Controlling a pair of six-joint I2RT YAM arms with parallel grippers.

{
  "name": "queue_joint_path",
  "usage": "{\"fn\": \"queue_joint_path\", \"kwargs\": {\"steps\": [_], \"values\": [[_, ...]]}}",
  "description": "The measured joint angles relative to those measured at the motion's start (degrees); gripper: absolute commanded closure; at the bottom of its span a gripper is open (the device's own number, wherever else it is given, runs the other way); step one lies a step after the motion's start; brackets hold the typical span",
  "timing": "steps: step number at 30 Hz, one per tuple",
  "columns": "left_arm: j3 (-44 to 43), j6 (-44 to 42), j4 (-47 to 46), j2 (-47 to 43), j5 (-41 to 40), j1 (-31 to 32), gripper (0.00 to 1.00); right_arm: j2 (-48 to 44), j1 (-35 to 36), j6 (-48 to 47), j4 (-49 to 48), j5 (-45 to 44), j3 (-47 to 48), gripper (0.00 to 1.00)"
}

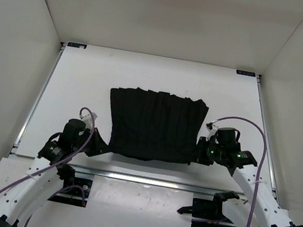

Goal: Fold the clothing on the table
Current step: Fold the skirt

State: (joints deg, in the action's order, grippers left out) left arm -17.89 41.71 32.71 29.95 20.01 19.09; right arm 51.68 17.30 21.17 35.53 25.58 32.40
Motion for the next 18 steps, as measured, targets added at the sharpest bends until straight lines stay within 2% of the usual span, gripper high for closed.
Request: {"fn": "queue_joint_path", "kwargs": {"steps": [10, 14, 18], "values": [[-14.0, 1.2, 12.6, -6.7, 2.2, -0.3, 1.00, -13.3, -4.9, 1.1, 12.6, 5.5, 4.7, 1.00], [-20.6, 1.2, 16.5, -6.3, 2.6, -0.3, 1.00, -17.1, -5.0, 1.8, 18.2, 5.6, 11.4, 1.00], [-25.3, 0.9, 15.5, -3.1, 2.5, -0.2, 1.00, -17.2, -5.0, 1.7, 19.8, 4.6, 17.7, 1.00]]}}
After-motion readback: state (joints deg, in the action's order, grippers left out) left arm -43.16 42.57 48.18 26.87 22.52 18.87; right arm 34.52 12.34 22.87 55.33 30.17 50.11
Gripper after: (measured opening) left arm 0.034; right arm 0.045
